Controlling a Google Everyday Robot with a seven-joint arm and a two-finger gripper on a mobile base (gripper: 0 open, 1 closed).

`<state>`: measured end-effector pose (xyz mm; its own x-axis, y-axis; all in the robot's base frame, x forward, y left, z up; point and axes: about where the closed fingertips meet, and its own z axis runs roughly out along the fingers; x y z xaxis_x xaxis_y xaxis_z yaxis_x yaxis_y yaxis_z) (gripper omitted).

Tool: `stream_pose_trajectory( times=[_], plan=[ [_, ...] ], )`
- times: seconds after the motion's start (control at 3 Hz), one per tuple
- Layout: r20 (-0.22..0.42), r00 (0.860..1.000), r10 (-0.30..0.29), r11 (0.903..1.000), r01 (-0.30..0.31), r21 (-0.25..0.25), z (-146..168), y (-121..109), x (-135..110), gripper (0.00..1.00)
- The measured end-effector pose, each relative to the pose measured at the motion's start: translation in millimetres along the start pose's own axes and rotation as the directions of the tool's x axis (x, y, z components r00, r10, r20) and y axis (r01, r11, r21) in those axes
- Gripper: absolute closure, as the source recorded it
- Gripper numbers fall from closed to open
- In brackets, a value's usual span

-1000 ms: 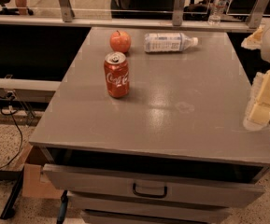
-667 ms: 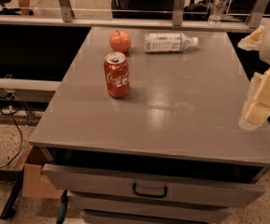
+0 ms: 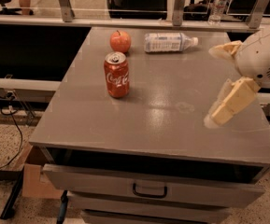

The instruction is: Pick coke can

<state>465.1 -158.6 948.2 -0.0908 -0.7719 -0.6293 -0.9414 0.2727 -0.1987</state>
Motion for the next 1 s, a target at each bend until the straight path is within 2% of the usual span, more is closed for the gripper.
stream_pose_trajectory(
  times=[0.33, 0.67, 1.0],
  plan=[
    [0.257, 0.966, 0.039, 0.9991, -0.033, -0.028, 21.8, -2.2, -55.0, 0.0],
    [0.271, 0.962, 0.042, 0.9988, -0.034, -0.035, 23.9, 0.3, -59.9, 0.0],
    [0.305, 0.951, 0.049, 0.9987, -0.044, -0.024, 31.8, -3.7, -65.5, 0.0]
  ],
)
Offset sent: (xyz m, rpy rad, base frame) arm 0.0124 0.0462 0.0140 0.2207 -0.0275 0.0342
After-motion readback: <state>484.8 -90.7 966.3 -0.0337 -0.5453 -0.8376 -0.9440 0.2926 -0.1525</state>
